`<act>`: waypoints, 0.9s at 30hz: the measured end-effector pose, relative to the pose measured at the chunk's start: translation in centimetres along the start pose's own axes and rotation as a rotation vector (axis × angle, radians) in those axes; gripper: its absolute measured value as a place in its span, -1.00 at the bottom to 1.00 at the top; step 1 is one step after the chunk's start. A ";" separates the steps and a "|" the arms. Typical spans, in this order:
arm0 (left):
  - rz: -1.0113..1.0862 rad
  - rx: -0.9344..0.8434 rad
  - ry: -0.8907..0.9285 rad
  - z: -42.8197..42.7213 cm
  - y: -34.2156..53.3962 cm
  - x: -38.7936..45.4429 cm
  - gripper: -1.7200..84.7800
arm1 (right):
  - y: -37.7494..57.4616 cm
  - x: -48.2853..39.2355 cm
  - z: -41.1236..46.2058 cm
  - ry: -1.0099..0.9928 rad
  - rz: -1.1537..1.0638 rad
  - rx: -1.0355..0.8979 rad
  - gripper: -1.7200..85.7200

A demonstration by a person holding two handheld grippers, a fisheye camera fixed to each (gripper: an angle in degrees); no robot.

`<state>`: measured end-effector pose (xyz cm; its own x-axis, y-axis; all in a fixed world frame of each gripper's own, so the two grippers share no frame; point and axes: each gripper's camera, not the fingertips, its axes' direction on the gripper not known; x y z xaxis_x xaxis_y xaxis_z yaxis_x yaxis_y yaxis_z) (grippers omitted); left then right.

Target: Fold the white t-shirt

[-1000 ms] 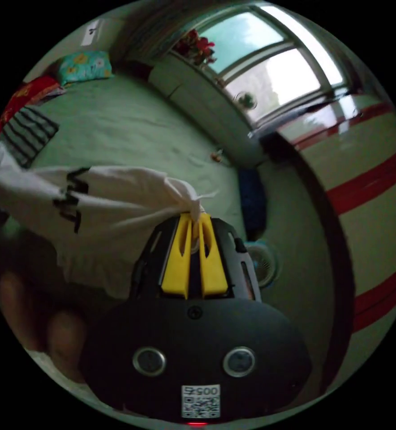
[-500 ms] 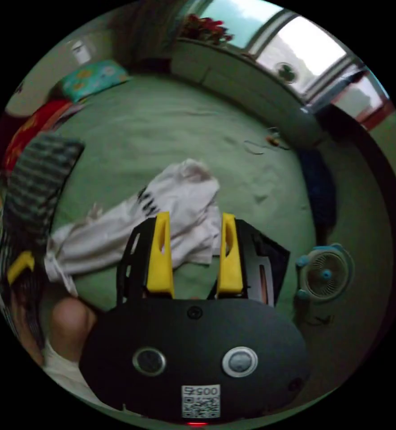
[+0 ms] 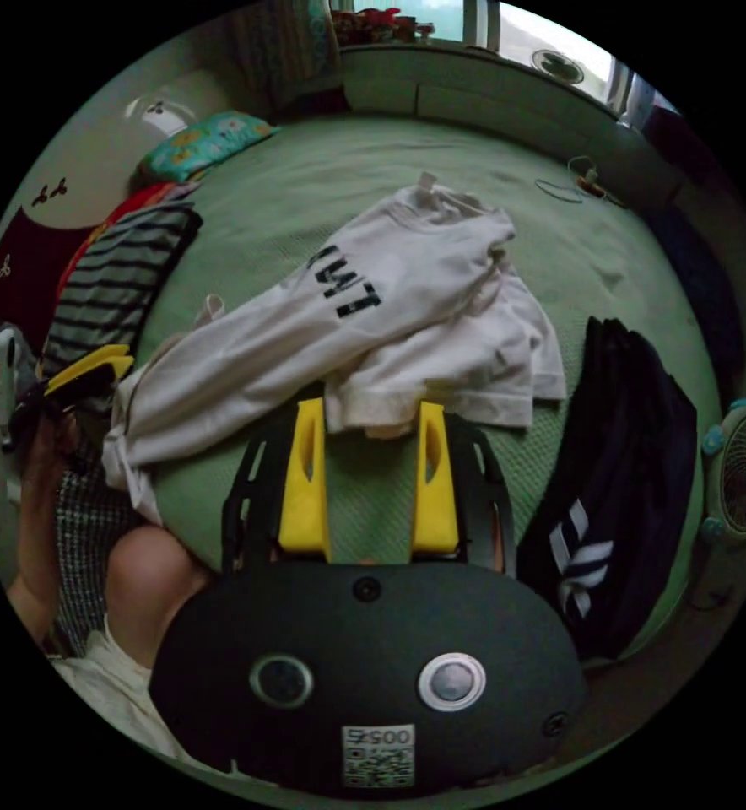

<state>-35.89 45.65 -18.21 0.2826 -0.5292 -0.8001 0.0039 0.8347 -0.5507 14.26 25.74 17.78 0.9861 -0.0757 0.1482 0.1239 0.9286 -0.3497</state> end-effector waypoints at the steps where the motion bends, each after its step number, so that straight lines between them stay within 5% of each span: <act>1: 0.002 -0.006 -0.009 0.6 -0.3 0.0 -0.74 | -0.5 0.3 0.7 0.014 0.015 -0.005 -0.74; 7: 0.051 -0.092 -0.072 4.7 -1.2 1.0 -0.96 | -0.8 3.4 1.3 0.109 0.078 -0.053 -0.98; 14: -0.004 0.021 -0.118 2.5 -1.2 0.9 -0.97 | 1.6 9.5 -8.1 0.222 0.104 0.007 -0.98; 21: 0.011 0.040 -0.088 1.5 -1.0 1.8 -0.97 | 5.5 17.8 -19.1 0.258 0.361 0.130 -0.98; 27: 0.090 0.002 0.001 3.4 -2.1 4.1 -0.88 | 7.3 22.4 -16.0 0.350 0.487 -0.069 -0.91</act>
<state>-31.47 42.28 -19.54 0.2812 -0.4525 -0.8463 -0.0192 0.8790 -0.4764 39.02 24.98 3.75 0.9078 0.2260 -0.3534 -0.3554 0.8618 -0.3619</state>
